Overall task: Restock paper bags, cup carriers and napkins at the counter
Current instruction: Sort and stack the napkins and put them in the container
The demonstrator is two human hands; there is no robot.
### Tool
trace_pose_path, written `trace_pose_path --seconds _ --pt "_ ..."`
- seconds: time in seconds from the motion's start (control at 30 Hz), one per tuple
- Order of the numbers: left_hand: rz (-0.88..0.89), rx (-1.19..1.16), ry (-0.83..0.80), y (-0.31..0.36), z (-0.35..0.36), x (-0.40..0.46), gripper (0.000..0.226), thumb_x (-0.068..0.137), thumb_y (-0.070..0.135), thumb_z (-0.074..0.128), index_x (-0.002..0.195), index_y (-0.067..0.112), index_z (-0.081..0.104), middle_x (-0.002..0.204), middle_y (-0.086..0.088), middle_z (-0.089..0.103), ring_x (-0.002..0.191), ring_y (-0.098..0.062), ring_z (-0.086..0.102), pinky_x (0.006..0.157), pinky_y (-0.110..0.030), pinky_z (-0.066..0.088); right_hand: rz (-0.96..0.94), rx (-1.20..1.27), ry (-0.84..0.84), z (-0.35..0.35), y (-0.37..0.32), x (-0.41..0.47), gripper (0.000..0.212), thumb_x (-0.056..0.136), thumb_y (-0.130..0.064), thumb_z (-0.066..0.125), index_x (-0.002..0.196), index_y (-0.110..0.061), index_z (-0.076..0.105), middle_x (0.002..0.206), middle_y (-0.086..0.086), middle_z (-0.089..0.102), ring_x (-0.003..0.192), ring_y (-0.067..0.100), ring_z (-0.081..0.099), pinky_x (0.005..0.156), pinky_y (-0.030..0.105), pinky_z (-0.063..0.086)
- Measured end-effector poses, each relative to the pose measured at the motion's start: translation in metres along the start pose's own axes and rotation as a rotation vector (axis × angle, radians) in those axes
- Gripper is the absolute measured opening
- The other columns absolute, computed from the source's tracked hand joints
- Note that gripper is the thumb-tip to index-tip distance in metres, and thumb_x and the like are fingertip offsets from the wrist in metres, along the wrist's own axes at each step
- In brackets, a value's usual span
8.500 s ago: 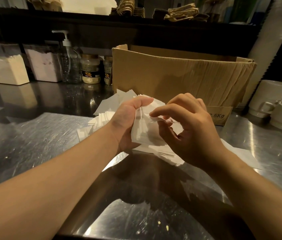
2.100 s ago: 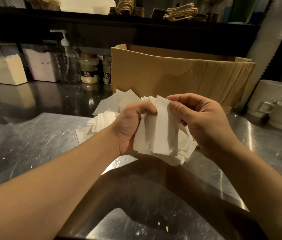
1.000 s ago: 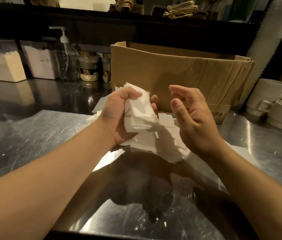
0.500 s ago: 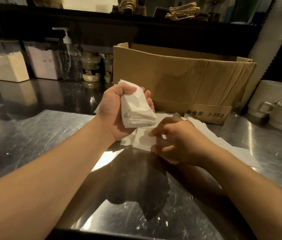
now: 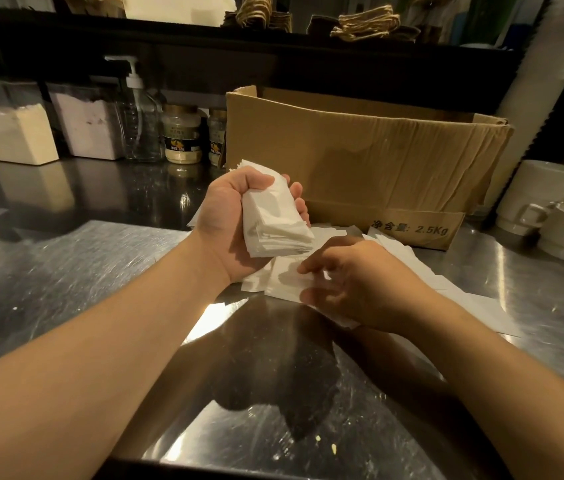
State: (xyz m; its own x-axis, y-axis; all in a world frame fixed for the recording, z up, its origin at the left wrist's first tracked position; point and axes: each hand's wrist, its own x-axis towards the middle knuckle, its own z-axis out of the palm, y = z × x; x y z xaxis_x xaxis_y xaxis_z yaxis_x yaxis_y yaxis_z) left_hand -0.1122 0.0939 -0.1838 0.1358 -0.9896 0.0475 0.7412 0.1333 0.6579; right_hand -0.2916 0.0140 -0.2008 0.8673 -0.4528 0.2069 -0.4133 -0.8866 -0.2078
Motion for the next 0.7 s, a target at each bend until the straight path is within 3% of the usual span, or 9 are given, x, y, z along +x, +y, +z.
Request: trace_pose_path --seconds 0.1,0.3,0.47,0.6,0.7 --pt "0.002 -0.003 -0.003 -0.0001 0.0004 0.0002 0.053 0.07 0.023 0.062 0.122 0.015 0.055 0.104 -0.009 0.063 0.082 -0.022 0.064 0.08 -0.038 0.058 0.011 0.014 -0.04 -0.0035 -0.0009 -0.0011 0.044 0.085 -0.049 0.076 0.126 -0.036 0.068 0.126 -0.012 0.062 0.114 0.014 0.056 0.097 0.038 0.051" --pt "0.001 0.012 0.008 -0.0005 -0.0005 0.0009 0.057 0.069 0.023 0.064 0.125 0.015 0.055 0.106 -0.009 0.063 0.082 -0.022 0.064 0.078 -0.039 0.058 0.005 -0.011 -0.024 -0.0021 -0.003 0.0001 0.026 0.093 -0.031 0.07 0.118 -0.034 0.073 0.119 -0.01 0.068 0.107 0.015 0.061 0.094 0.038 0.054" --pt "0.0 0.024 0.018 -0.0007 -0.0007 0.001 0.059 0.067 0.024 0.064 0.125 0.016 0.055 0.105 -0.009 0.064 0.082 -0.022 0.065 0.078 -0.039 0.059 -0.008 -0.063 -0.052 -0.0047 -0.0031 0.0002 0.038 0.094 -0.017 0.066 0.128 -0.032 0.069 0.128 -0.007 0.065 0.113 0.016 0.059 0.097 0.034 0.052" --pt "0.001 0.024 0.016 -0.0012 -0.0008 0.0012 0.058 0.068 0.024 0.064 0.125 0.016 0.055 0.104 -0.009 0.064 0.082 -0.022 0.064 0.078 -0.039 0.058 -0.052 -0.072 0.025 -0.0013 -0.0032 -0.0012 0.032 0.096 -0.029 0.066 0.127 -0.037 0.069 0.124 -0.007 0.065 0.109 0.015 0.057 0.09 0.034 0.052" --pt "-0.003 0.029 0.011 -0.0014 -0.0011 0.0011 0.058 0.068 0.024 0.064 0.125 0.016 0.054 0.103 -0.009 0.064 0.083 -0.022 0.064 0.078 -0.04 0.058 -0.118 -0.158 0.137 0.0009 -0.0037 -0.0031 0.024 0.095 -0.034 0.067 0.117 -0.041 0.073 0.119 -0.01 0.067 0.112 0.016 0.053 0.087 0.031 0.04"
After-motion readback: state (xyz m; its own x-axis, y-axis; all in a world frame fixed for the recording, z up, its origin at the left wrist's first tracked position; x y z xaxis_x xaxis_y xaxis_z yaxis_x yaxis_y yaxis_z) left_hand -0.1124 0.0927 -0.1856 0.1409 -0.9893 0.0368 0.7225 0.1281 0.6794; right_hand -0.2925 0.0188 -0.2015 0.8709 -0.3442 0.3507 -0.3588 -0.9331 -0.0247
